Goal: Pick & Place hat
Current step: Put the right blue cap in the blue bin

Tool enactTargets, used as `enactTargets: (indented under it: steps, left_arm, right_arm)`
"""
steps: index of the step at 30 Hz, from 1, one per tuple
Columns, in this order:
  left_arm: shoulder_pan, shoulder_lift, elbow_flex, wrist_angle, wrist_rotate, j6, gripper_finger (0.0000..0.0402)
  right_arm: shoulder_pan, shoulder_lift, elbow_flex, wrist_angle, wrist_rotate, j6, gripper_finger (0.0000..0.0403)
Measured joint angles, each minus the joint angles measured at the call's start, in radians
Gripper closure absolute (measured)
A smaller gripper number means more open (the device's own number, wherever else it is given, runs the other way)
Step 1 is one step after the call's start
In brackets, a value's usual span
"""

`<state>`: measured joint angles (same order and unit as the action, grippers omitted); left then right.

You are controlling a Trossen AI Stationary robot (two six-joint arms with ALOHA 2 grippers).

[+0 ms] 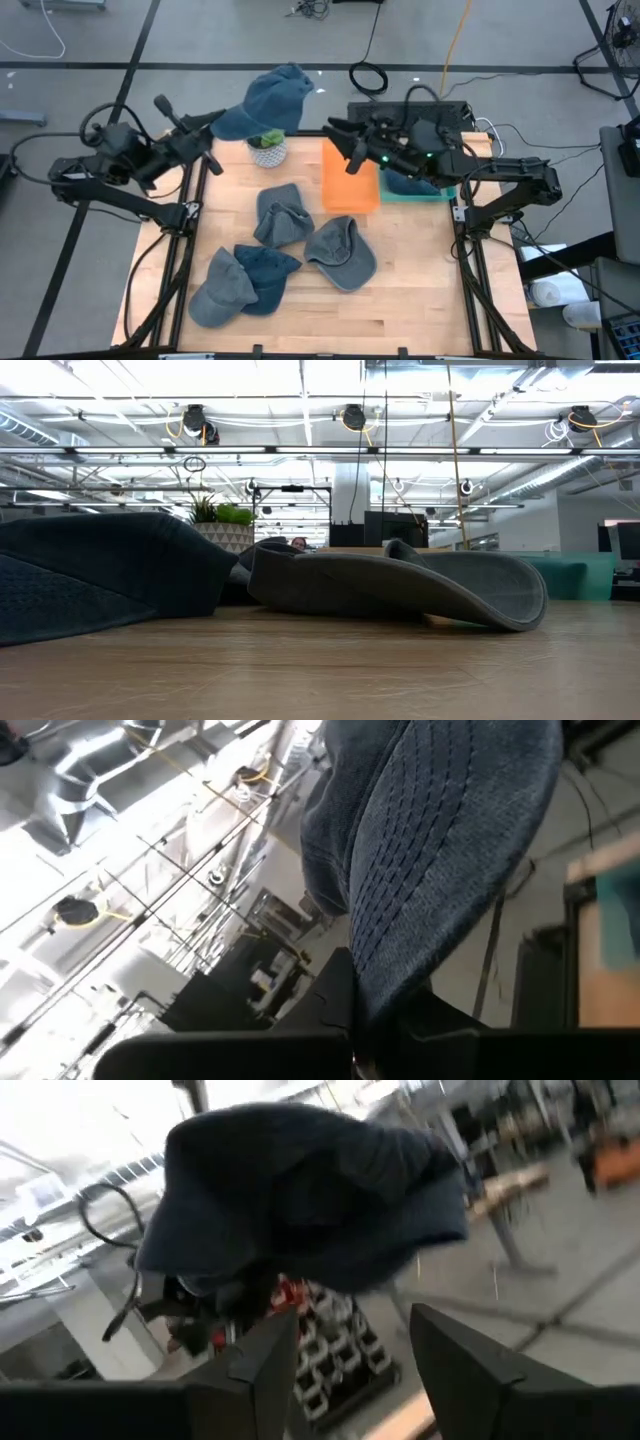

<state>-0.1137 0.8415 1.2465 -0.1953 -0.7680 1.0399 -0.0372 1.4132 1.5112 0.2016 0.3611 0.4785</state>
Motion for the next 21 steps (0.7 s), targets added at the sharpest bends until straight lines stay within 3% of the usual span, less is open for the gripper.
enactTargets:
  steps: [4, 12, 21]
  left_arm:
    - [0.0, -0.034, 0.0, -0.094, 0.009, 0.032, 0.0393]
    - [0.0, -0.078, 0.0, -0.248, 0.062, 0.065, 0.0393]
    - [-0.001, -0.079, 0.0, -0.329, 0.134, 0.156, 0.0394]
  right_arm:
    - [0.0, 0.0, 0.0, -0.099, -0.013, 0.121, 0.0226]
    - [-0.003, 0.0, 0.0, -0.17, -0.161, 0.358, 0.0222]
    - [-0.008, 0.0, 0.0, -0.26, -0.309, 0.564, 0.0145]
